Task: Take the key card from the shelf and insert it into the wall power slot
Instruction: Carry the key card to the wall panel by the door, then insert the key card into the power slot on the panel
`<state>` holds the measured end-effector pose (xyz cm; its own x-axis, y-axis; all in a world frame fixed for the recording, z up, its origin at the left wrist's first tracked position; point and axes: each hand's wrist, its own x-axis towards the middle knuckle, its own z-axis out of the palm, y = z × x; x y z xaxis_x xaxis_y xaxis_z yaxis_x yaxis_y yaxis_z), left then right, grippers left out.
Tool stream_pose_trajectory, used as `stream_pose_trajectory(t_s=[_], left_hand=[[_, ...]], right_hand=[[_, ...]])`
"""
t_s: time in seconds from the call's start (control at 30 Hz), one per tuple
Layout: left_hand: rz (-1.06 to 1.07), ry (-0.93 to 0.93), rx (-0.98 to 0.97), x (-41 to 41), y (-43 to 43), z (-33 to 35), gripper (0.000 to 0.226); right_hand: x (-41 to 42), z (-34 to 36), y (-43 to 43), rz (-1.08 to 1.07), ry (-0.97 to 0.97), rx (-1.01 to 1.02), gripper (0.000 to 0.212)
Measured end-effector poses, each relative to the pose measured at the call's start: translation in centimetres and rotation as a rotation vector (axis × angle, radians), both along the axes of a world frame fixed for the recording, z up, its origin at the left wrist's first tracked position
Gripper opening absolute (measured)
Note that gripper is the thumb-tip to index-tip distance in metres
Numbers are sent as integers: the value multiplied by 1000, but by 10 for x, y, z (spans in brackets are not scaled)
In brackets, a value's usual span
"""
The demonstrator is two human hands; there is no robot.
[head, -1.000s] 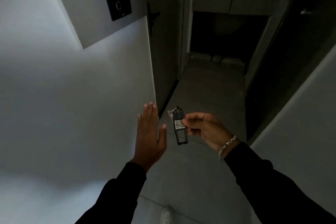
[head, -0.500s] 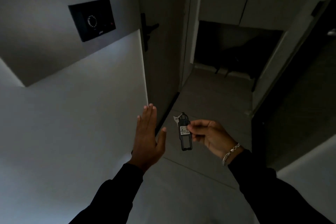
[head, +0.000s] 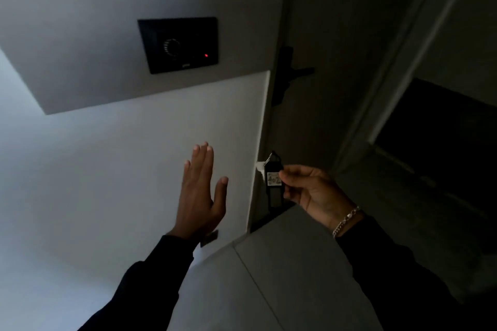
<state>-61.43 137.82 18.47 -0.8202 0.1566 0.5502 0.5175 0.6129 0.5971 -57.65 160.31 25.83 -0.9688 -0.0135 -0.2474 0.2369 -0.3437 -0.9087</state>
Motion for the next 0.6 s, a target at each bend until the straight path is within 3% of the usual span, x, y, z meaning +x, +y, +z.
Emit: stream_pose_trajectory(t_s=[0.17,0.27,0.37,0.43,0.6], left_hand=[[156,118,20,-37,-21,33,65],[236,176,14,-62,-35,50,64],[303,249,16,-89,-44,77,64],[326,322,-19,-105,-48,97,64],[470,490,-133,-142,-61,141,62]], right_hand=[[-71,8,-9,138,64,18,16],[-107,23,-22,207,176,156,22],[-143,51,-35,237,421,420,12],[-166,74,-43,233,598,530,18],[-211,136,-61,183,939,542,19]])
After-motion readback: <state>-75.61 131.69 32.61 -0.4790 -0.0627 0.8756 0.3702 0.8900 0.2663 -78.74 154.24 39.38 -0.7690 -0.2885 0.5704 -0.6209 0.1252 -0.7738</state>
